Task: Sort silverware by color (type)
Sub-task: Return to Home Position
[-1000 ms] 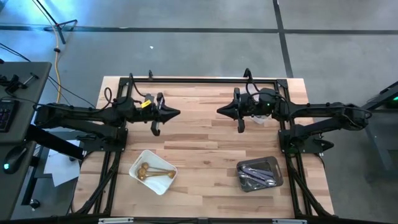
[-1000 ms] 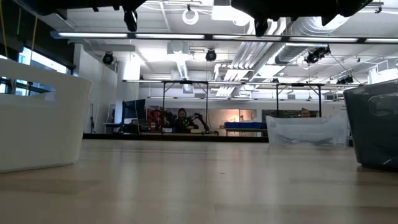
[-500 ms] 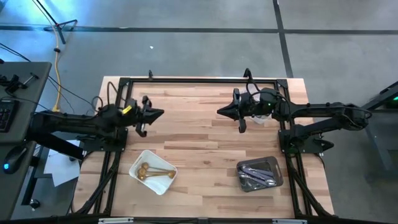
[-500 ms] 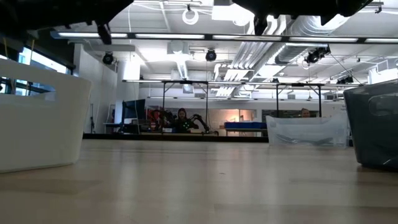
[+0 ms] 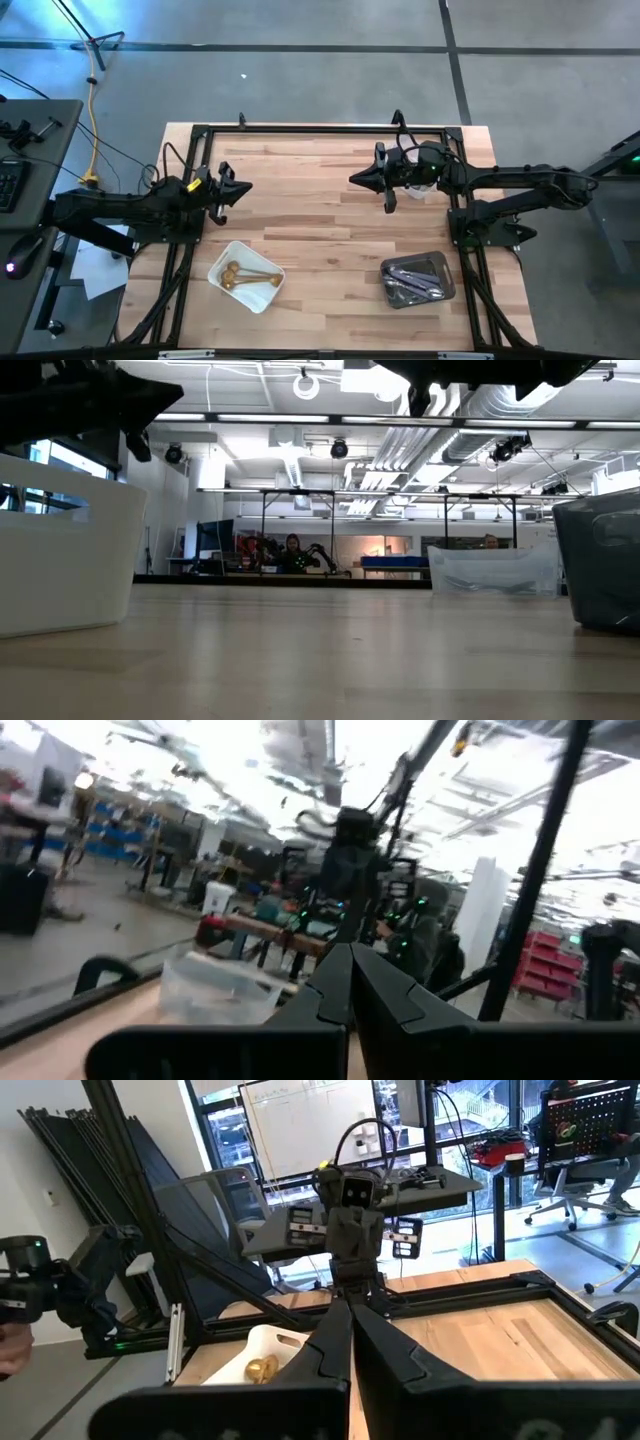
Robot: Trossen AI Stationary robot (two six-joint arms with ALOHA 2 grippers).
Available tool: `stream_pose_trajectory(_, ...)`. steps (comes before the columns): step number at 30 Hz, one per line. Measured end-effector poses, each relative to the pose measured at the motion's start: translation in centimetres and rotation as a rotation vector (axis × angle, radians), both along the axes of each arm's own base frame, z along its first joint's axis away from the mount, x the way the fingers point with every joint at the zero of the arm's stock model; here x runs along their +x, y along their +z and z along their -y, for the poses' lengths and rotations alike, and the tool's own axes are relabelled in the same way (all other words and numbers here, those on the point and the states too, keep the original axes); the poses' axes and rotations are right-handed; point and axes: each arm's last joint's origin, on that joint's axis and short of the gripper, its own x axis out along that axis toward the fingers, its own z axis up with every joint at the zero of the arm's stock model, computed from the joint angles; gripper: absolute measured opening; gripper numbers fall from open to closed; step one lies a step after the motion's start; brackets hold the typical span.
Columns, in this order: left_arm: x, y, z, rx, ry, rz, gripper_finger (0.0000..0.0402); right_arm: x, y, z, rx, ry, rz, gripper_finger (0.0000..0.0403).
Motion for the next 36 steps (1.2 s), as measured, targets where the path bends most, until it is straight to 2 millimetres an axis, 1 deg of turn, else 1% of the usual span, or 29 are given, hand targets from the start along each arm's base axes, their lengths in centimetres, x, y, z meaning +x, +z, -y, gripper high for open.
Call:
stream_pose_trajectory(3,-0.2,0.3,0.1,0.039,-0.023,0.022,0.0,0.0,0.0,0.0,0.0,0.0,0.0,0.0)
stream_pose_trajectory(9,-0.2,0.2,0.1,0.044,-0.025,0.015,0.0,0.0,0.0,0.0,0.0,0.0,0.0,0.0)
stream_pose_trajectory(19,0.1,-1.1,0.1,0.028,-0.018,-0.123,0.0001,0.0,0.0,0.0,-0.004,0.008,0.001,0.0)
stream_pose_trajectory(25,0.2,-1.7,0.1,0.022,-0.02,-0.192,0.0001,0.0,0.0,0.0,-0.035,0.008,0.005,0.0)
stream_pose_trajectory(32,-0.7,-2.1,0.1,0.019,-0.018,-0.223,0.0001,-0.2,0.3,-0.2,-0.044,0.073,0.025,0.0)
stream_pose_trajectory(36,-1.6,-1.8,0.2,0.023,-0.018,-0.183,0.0001,-0.7,0.9,-0.5,-0.047,0.099,0.045,0.0)
